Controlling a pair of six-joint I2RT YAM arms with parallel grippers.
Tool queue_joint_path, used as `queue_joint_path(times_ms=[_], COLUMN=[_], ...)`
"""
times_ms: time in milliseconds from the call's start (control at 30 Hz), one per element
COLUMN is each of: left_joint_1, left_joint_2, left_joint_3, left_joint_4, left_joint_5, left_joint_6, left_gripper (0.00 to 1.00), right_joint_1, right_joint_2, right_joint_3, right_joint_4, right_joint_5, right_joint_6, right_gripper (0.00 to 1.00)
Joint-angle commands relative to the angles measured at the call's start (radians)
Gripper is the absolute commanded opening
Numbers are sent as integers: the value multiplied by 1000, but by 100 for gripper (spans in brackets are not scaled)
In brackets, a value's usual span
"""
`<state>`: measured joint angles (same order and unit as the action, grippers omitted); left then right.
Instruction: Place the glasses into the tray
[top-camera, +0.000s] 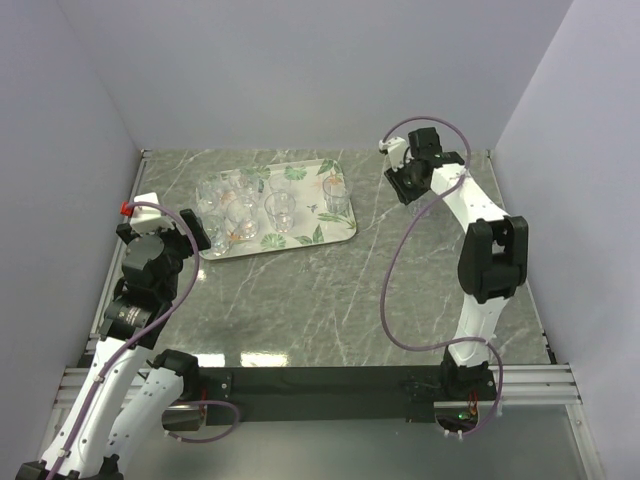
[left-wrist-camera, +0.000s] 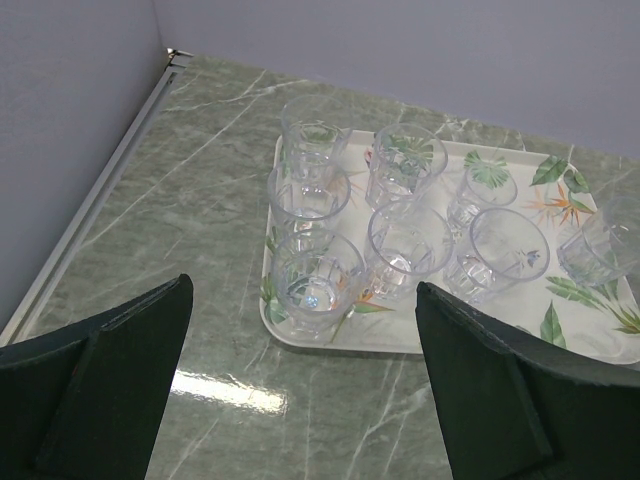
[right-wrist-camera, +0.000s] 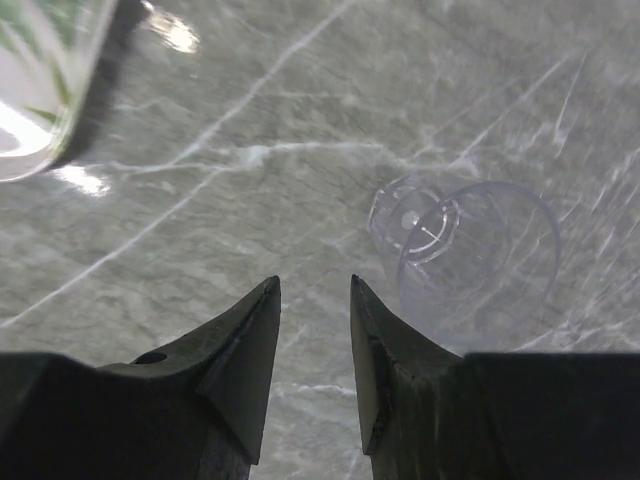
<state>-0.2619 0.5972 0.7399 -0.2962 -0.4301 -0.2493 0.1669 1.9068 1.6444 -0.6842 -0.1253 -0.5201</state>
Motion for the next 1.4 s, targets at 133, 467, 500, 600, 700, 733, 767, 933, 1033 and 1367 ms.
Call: queue_joint_path(times_ms=[133, 467, 500, 600, 700, 733, 767, 933, 1033, 1367], left_joint_1=[6, 6, 6, 7, 7, 6, 6, 6, 6, 6], left_joint_2=[-10, -13, -11, -11, -11, -11, -11, -10, -11, -13], left_joint_3=[-1, 0, -2, -2, -1, 0, -2, -2, -2, 0], left_joint_4=[39, 40, 39, 40, 39, 39, 39, 39, 39, 39], left_joint_5=[19, 19, 19, 19, 19, 19, 19, 19, 17, 16], left_joint_6=[4, 4, 4, 5, 5, 5, 4, 5, 5, 5], left_gripper=[99, 99, 99, 99, 99, 99, 99, 99, 100, 99], right_joint_1=[-18, -23, -23, -24, -29, -33, -35, -40, -41, -41], right_joint_2=[58, 80, 83, 92, 112, 123, 127, 155, 163, 167], right_joint_3=[78, 74, 75, 77, 91, 97, 106, 123, 123, 118], right_joint_4=[25, 54, 57, 63, 61, 58, 57, 43, 38, 8], right_joint_5=[124, 179, 185, 204, 214, 213, 210, 197, 188, 151], right_joint_6=[35, 22, 19, 12, 12, 12, 12, 11, 9, 6], right_gripper=[41, 41, 41, 41, 41, 41, 41, 40, 36, 0])
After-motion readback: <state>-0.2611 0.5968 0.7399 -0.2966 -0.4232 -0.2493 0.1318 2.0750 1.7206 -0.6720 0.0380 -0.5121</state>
